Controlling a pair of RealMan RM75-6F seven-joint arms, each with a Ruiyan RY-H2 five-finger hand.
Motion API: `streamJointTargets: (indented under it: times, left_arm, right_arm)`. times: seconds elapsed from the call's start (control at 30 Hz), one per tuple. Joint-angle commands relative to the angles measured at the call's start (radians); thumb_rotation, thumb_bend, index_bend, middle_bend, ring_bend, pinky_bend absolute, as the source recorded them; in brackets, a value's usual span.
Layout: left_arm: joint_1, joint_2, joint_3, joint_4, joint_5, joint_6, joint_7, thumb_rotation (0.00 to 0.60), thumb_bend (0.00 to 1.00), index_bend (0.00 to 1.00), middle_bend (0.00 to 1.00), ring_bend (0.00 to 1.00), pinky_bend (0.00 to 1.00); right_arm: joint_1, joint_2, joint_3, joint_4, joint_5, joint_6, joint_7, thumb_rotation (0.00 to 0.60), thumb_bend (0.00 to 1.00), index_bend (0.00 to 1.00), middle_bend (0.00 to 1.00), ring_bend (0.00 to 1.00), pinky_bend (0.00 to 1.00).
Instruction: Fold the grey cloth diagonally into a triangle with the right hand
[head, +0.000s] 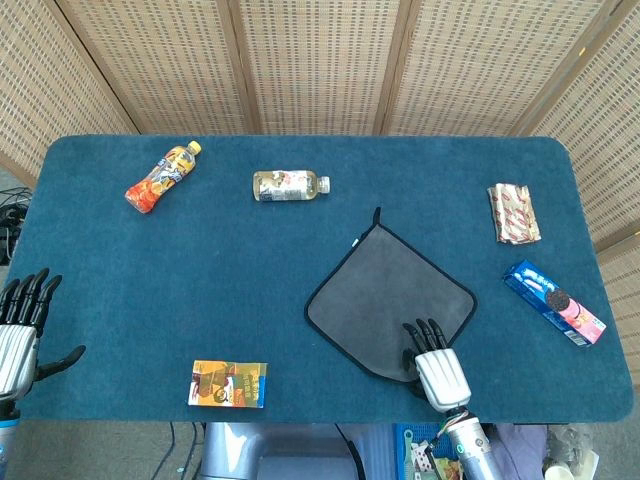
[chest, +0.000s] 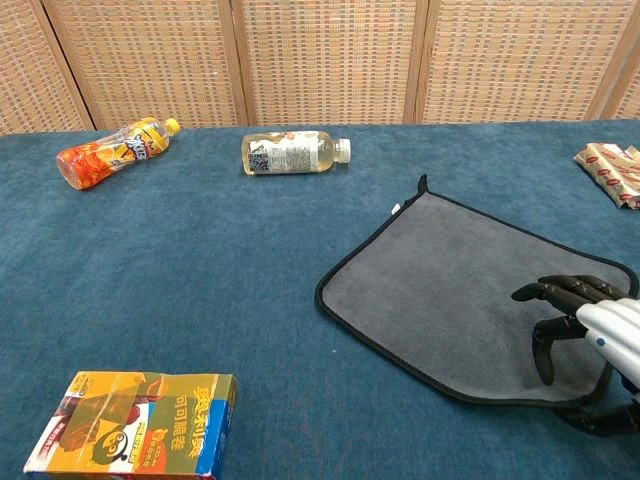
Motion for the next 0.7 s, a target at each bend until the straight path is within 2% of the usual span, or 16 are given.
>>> streamJointTargets:
  times: [0.03,0.23,0.47,0.7]
  left_arm:
    - [0.000,0.000,0.000,0.000,0.001,0.000,-0.001,0.600,0.15,0.00,0.00,0.00,0.00]
    - [0.001,0.001,0.000,0.001,-0.001,0.001,-0.001,0.600,0.15,0.00,0.00,0.00,0.00]
    - [0.001,0.002,0.000,0.001,0.000,0.002,-0.004,0.600,0.15,0.00,0.00,0.00,0.00]
    - [0.002,0.002,0.000,0.001,0.000,0.004,-0.007,0.600,0.15,0.00,0.00,0.00,0.00]
  right_arm:
    - [0.000,0.000,-0.001,0.001,-0.001,0.001,0.000,0.600,0.40,0.58,0.15,0.00,0.00]
    - [0.003,0.001,-0.002,-0.002,-0.003,0.002,0.013,0.600,0.41,0.59,0.14,0.00,0.00]
    - [0.003,-0.001,-0.002,-0.001,0.003,-0.001,0.011,0.600,0.52,0.62,0.14,0.00,0.00]
    - [0.005,0.000,0.000,-0.007,0.008,-0.002,0.010,0.600,0.58,0.63,0.14,0.00,0.00]
